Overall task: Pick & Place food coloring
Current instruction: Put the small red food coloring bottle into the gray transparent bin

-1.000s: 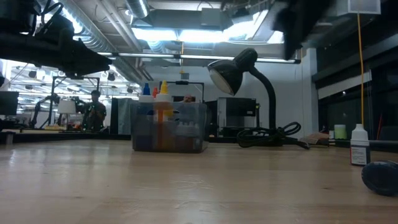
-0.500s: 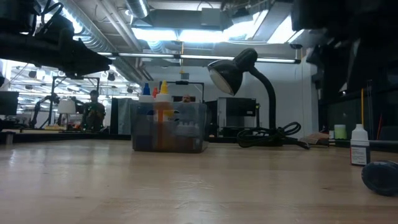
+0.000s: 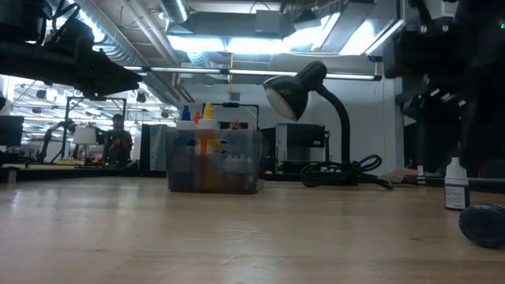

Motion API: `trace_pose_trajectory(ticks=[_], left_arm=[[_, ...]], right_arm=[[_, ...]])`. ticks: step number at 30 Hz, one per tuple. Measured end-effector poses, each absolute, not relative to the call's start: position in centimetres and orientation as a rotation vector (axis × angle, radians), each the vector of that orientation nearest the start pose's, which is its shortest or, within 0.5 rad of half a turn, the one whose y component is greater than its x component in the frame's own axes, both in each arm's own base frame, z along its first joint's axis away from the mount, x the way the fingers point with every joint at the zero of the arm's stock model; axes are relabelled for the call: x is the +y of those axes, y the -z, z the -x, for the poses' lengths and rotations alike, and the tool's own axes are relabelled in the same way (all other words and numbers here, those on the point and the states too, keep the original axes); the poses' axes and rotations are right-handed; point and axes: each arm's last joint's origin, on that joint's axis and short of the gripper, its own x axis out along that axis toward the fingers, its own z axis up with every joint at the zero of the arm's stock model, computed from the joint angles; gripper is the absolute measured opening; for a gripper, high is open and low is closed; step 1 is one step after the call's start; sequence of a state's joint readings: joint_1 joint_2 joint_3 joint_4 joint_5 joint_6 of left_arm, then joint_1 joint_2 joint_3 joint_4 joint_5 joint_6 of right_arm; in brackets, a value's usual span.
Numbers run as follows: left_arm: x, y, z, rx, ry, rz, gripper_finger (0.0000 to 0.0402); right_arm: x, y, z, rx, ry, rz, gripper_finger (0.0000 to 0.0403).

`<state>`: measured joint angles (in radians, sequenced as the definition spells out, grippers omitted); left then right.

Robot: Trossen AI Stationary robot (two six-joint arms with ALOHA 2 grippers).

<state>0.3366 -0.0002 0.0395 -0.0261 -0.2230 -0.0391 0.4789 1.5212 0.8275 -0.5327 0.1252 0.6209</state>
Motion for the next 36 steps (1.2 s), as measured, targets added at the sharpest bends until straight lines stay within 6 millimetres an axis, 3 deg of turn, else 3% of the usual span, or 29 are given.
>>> trace_pose_trajectory(ticks=[10,32,36], left_arm=[[3.7,-17.4,-8.7,-0.025,-0.559,0.037,0.0212],[3.7,-17.4,-8.7,-0.025,-0.559,0.037,0.0212],[3.7,-17.4,-8.7,-0.025,-0.559,0.037,0.0212]], right_arm=[[12.1,-15.3,-24.1,1.229,0.058,-0.152,0.028],[12.5,-15.4,-23.8,1.248,0.059,-0.189,0.0077],[12.9,-16.7,-24.4,1.248,0.023,-0.153,0.0063]])
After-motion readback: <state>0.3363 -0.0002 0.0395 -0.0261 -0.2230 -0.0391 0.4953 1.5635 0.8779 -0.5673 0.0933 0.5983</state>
